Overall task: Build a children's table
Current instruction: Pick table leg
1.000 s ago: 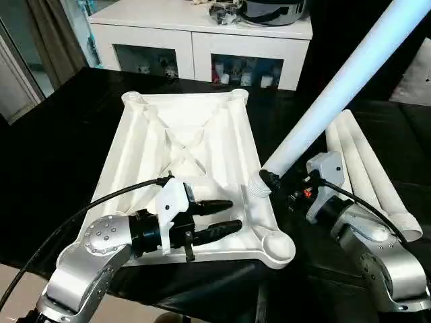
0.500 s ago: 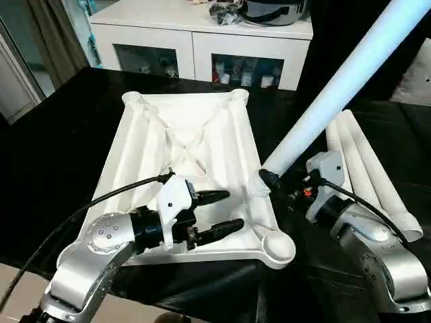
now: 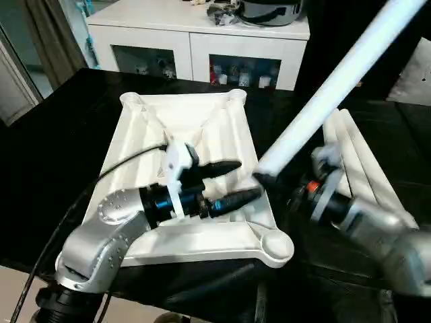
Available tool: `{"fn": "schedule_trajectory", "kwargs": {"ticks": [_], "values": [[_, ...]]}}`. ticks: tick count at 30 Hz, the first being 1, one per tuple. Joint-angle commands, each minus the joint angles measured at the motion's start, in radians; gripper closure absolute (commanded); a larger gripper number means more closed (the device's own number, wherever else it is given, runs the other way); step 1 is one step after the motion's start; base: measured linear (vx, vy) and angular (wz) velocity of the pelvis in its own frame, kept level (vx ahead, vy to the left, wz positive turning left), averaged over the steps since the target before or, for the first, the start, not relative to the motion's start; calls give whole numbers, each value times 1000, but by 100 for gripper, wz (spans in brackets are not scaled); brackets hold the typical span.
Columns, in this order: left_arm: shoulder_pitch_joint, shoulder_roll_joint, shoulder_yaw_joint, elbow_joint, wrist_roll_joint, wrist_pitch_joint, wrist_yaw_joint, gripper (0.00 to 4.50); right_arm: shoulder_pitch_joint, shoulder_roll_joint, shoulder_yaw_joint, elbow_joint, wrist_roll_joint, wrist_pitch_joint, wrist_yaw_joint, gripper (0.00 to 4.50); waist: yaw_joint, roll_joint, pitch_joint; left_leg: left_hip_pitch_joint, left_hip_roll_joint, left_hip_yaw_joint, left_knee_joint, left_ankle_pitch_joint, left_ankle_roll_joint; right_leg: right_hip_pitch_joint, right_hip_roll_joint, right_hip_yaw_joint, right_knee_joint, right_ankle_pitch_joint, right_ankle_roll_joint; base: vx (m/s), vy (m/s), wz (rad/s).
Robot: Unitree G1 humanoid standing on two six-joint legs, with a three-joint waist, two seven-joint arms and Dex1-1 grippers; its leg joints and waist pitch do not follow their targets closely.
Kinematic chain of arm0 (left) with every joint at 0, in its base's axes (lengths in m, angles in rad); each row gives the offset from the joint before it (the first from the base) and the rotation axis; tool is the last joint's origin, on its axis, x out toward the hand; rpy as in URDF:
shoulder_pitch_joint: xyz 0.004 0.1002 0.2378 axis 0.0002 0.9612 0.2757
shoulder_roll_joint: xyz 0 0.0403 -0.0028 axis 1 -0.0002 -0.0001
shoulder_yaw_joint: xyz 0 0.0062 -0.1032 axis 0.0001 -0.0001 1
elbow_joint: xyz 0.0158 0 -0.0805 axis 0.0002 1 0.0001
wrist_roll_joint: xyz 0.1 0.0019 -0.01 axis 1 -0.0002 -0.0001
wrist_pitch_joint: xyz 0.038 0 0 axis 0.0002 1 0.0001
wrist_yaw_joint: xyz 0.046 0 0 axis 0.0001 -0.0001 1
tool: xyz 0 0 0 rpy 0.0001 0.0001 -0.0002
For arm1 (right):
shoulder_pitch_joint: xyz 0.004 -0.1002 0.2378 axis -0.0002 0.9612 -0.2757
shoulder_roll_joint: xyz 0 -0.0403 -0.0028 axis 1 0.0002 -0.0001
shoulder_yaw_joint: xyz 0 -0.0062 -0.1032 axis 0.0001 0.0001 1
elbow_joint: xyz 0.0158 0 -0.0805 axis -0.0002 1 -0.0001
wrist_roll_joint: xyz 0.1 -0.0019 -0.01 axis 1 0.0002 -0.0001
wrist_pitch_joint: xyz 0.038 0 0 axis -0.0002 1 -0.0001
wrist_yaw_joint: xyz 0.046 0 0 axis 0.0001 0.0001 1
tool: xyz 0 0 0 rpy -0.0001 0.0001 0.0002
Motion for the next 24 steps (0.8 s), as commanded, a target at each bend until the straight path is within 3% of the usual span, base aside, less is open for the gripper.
{"fn": "schedule_trajectory", "kwargs": {"ticks": [1,2,4,8,9,16,23,24], "values": [[-10,-1,13,-19,-11,21,5,59,-8,-7,-16,-14,38,31,19,263,0,-26,-59,18,38,-4,-66,-175,16,33,-57,29,-88,-150,-183,0,0,0],[-15,-5,14,-22,-18,29,6,59,-8,-14,-17,-19,49,42,30,263,3,-21,-60,20,38,-4,-64,-171,16,32,-59,30,-86,-150,-181,0,0,0],[-25,-11,17,-26,-43,50,3,59,-7,-29,-21,-31,81,67,54,263,3,-27,-60,19,38,-3,-65,-168,16,33,-58,29,-88,-152,-177,0,0,0],[-35,-17,20,-30,-74,72,7,59,-9,-47,-26,-47,122,94,79,263,4,-26,-60,19,40,-3,-65,-171,14,33,-59,29,-88,-165,-171,0,0,0],[-44,-29,30,-36,-107,89,17,59,-13,-60,-41,-59,172,122,98,263,4,-27,-59,19,40,-3,-65,-172,13,33,-59,29,-89,-169,-168,0,0,0],[-63,-93,106,-41,-212,113,72,59,-23,-68,-116,-65,298,170,118,263,7,-32,-60,17,37,1,-61,-155,18,34,-60,28,-90,-175,-175,0,0,0],[-81,-68,88,-48,-213,139,53,59,-27,-124,-45,-74,188,126,129,263,6,-31,-59,17,38,1,-63,-159,6,32,-58,28,-93,-202,-147,0,0,0],[-85,-62,78,-47,-199,140,52,59,-32,-135,-17,-73,138,97,122,263,6,-32,-60,18,40,0,-63,-160,1,31,-58,29,-93,-205,-141,0,0,0]]}}
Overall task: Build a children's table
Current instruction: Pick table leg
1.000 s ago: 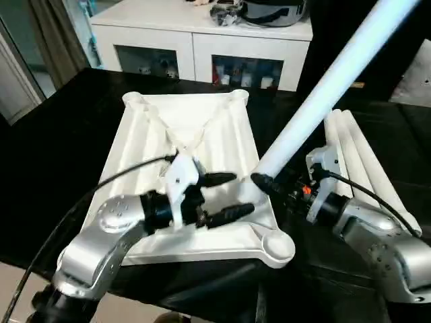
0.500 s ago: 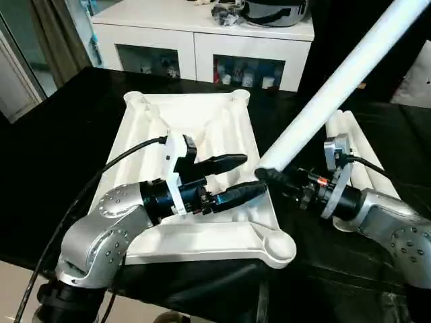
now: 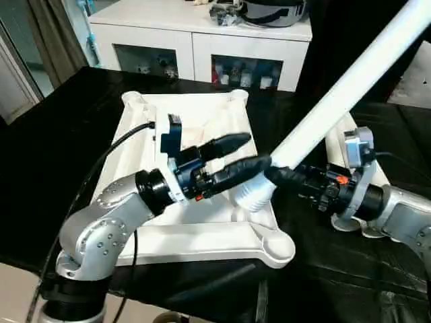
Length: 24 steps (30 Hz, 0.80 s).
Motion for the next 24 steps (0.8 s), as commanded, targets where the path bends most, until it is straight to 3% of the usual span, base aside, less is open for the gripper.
{"fn": "schedule_trajectory", "kwargs": {"ticks": [1,2,4,5,6,7,9,14,24], "values": [[-24,10,-17,-21,27,10,-6,59,-27,-14,34,-30,-55,-36,-2,263,3,-23,-59,17,36,-8,-65,-162,-4,32,-56,28,-93,-205,-141,0,0,0],[-37,23,-47,-11,75,3,3,59,-50,-25,96,-22,-148,-85,-38,263,3,-22,-60,18,39,-10,-65,-163,-10,29,-57,28,-93,-207,-136,0,0,0],[-55,33,-88,9,148,-19,25,59,-74,-6,135,-19,-193,-116,-72,264,0,-21,-60,20,38,-8,-65,-167,-15,28,-58,30,-93,-211,-129,0,0,0],[-70,38,-124,28,206,-41,43,59,-84,-12,200,-28,-276,-185,-77,264,1,-22,-59,19,39,-9,-66,-174,-16,29,-59,30,-94,-219,-125,0,0,0],[-70,38,-124,28,206,-41,43,59,-84,-12,200,-28,-276,-185,-77,264,1,-23,-59,20,39,-8,-66,-178,-21,29,-59,31,-94,-219,-118,0,0,0],[-79,44,-149,40,237,-55,46,59,-91,-19,254,-32,-343,-221,-86,264,1,-22,-59,18,40,-10,-67,-174,-23,31,-60,31,-93,-209,-119,0,0,0],[-91,32,-166,61,279,-82,75,59,-94,-3,298,-39,-392,-258,-99,264,0,-23,-62,19,38,-9,-65,-162,-23,31,-57,32,-90,-169,-122,0,0,0],[-106,-1,-152,109,323,-120,133,90,-89,31,322,-56,-407,-294,-102,264,2,-20,-68,16,39,-10,-60,-125,11,36,-55,29,-77,-31,-160,0,0,0],[-99,-16,-135,112,324,-146,121,180,-67,32,340,-37,-448,-345,-87,264,0,-22,-63,17,39,-9,-63,-168,9,34,-59,30,-83,-104,-167,0,0,0]]}}
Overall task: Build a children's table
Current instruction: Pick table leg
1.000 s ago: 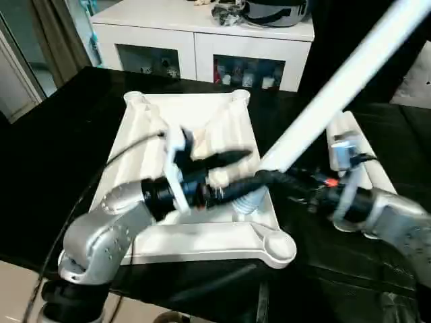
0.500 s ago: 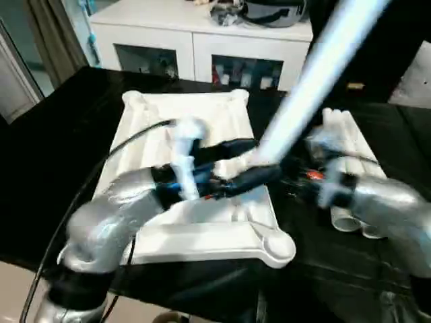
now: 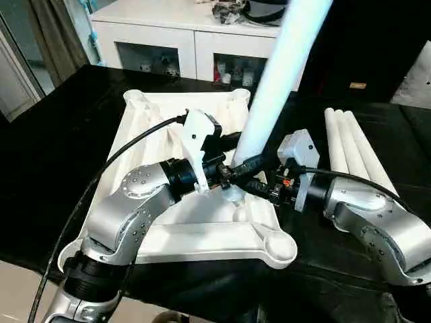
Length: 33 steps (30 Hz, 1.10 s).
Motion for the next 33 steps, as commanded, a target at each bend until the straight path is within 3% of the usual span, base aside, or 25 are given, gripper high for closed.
{"fn": "schedule_trajectory", "kwargs": {"ticks": [1,11,26,33], "values": [[-1,-2,16,2,7,-17,5,187,4,0,9,-3,-11,-17,12,264,0,-20,-63,22,39,-10,-64,-170,9,37,-58,30,-82,-107,-168,0,0,0],[7,-4,13,5,14,-22,0,244,12,3,9,-1,-15,-25,16,264,0,-20,-64,22,39,-10,-62,-164,17,37,-57,29,-80,-89,-175,0,0,0],[-1,-69,80,46,-10,-7,83,252,19,33,-15,6,-11,-22,-14,264,1,-19,-65,22,38,-10,-61,-167,17,37,-57,29,-81,-89,-180,0,0,0],[-11,-87,111,60,10,30,158,252,10,69,-51,23,-24,1,-86,264,1,-12,-66,22,38,-12,-62,-171,9,37,-56,28,-80,-78,-182,0,0,0]]}}
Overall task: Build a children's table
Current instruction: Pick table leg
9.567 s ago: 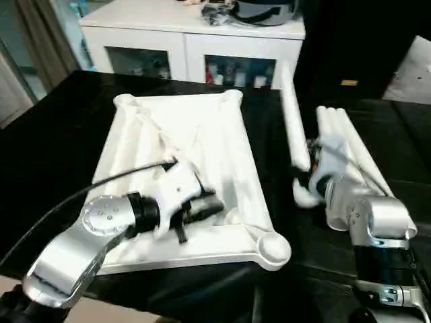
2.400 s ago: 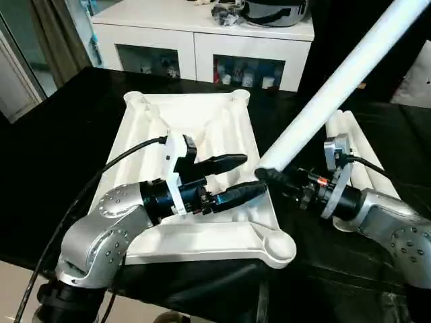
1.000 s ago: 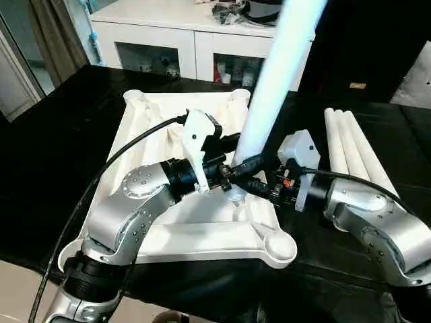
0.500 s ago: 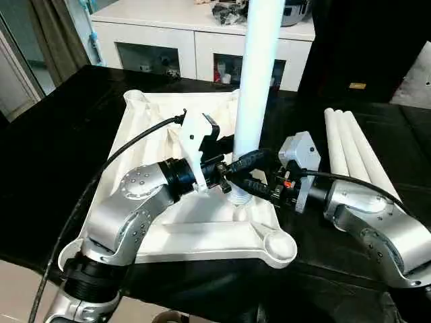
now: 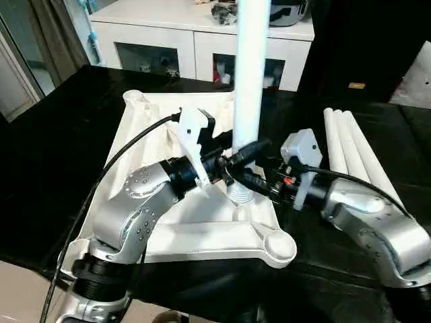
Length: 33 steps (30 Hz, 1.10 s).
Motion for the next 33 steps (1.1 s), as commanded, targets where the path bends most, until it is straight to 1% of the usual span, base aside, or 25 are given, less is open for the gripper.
{"fn": "schedule_trajectory", "kwargs": {"ticks": [1,2,3,4,5,6,7,8,9,10,11,13,15,16,17,20,21,22,24,25,26,27,29,32,33], "values": [[-16,6,47,20,26,19,64,252,-8,-2,-22,1,-24,7,-29,264,0,-12,-65,23,38,-12,-63,-176,7,37,-56,29,-81,-80,-180,0,0,0],[-17,8,45,19,29,18,60,252,-8,0,-22,1,-25,8,-30,264,1,-12,-66,23,38,-12,-63,-177,6,37,-56,29,-81,-80,-180,0,0,0],[-17,8,45,19,29,18,60,252,-8,0,-22,1,-25,8,-30,229,1,-10,-65,23,38,-13,-64,-179,4,37,-56,29,-81,-76,-179,0,0,0],[-21,10,43,19,34,18,58,252,-8,8,-29,1,-14,13,-32,229,1,-11,-65,23,38,-13,-64,-180,4,37,-56,29,-81,-75,-178,0,0,0],[-21,10,43,19,34,18,59,252,-8,8,-29,1,-14,13,-32,229,0,-8,-66,23,38,-13,-64,-181,2,37,-55,29,-81,-69,-177,0,0,0],[-23,11,43,21,35,18,62,252,-9,13,-34,2,-5,17,-34,192,0,-9,-66,22,37,-13,-64,-180,1,38,-55,29,-80,-66,-177,0,0,0],[-31,10,47,28,37,24,74,252,-7,17,-44,2,9,23,-34,188,1,-6,-66,23,37,-14,-64,-180,-1,38,-56,28,-80,-65,-177,0,0,0],[-38,9,54,35,35,31,82,252,-6,19,-50,1,17,26,-34,188,-1,-7,-65,23,37,-13,-64,-187,-1,37,-53,29,-81,-67,-176,0,0,0],[-51,8,72,48,27,49,97,252,-3,21,-61,-1,28,30,-34,175,0,-3,-66,24,35,-14,-64,-194,-6,38,-54,28,-81,-78,-173,0,0,0],[-56,7,80,53,22,57,102,252,-1,21,-66,-2,33,31,-34,158,-1,-4,-65,24,34,-13,-64,-197,-8,37,-53,28,-82,-81,-172,0,0,0],[-59,8,86,57,16,63,103,252,1,19,-73,-3,38,29,-32,158,0,-3,-67,25,35,-15,-64,-193,-10,37,-54,27,-81,-77,-174,0,0,0],[-65,11,102,67,3,77,103,252,6,15,-91,-4,51,26,-26,139,1,-4,-67,24,36,-15,-64,-188,-9,38,-54,28,-81,-65,-178,0,0,0],[-74,17,127,81,-24,101,103,252,13,9,-126,-6,79,28,-17,116,3,-2,-68,24,35,-14,-62,-182,-4,38,-55,27,-79,-47,-186,0,0,0],[-80,18,145,87,-44,116,104,252,17,7,-160,-4,111,40,-12,104,3,-2,-68,25,35,-14,-63,-183,-3,38,-54,27,-79,-46,-188,0,0,0],[-83,18,154,91,-55,124,105,252,19,7,-178,-3,129,47,-10,104,4,-3,-68,25,35,-14,-62,-182,0,38,-54,27,-79,-42,-193,0,0,0],[-103,12,210,95,-141,174,78,252,14,21,-293,28,220,97,-29,79,5,-2,-69,25,32,-12,-61,-183,5,38,-55,25,-79,-54,-208,0,0,0],[-108,11,223,95,-158,185,75,252,11,24,-318,39,236,99,-33,68,6,-1,-69,25,32,-13,-61,-179,5,38,-54,24,-78,-53,-212,0,0,0],[-108,11,223,95,-158,185,75,252,11,24,-318,39,236,99,-33,60,6,-2,-69,24,32,-13,-60,-178,5,38,-55,24,-79,-53,-213,0,0,0],[-117,17,245,84,-215,219,38,252,5,27,-375,66,294,115,-38,52,6,-3,-69,24,32,-12,-60,-177,9,39,-56,24,-80,-57,-214,0,0,0],[-120,26,255,72,-259,248,6,252,1,25,-412,83,346,137,-42,37,6,-3,-68,23,31,-11,-60,-171,11,39,-56,24,-80,-62,-216,0,0,0],[-120,26,255,72,-259,248,6,252,1,25,-412,83,346,137,-42,37,7,-3,-70,25,29,-10,-58,-166,12,40,-56,24,-79,-57,-220,0,0,0],[-119,49,257,50,-311,289,-40,252,4,22,-449,89,411,161,-28,13,9,-3,-69,25,30,-11,-59,-164,15,39,-55,23,-78,-62,-221,0,0,0],[-120,63,256,40,-334,305,-65,252,6,19,-464,89,439,180,-20,6,10,-1,-69,25,31,-12,-61,-164,15,39,-54,22,-78,-67,-220,0,0,0],[-125,75,255,33,-347,314,-88,252,11,10,-466,85,428,176,-4,2,8,-2,-66,24,33,-10,-63,-172,7,38,-54,22,-81,-85,-214,0,0,0],[-128,80,260,27,-368,323,-107,252,11,8,-478,93,440,182,2,2,8,-2,-65,24,32,-9,-64,-186,1,38,-55,23,-85,-116,-204,0,0,0]]}}
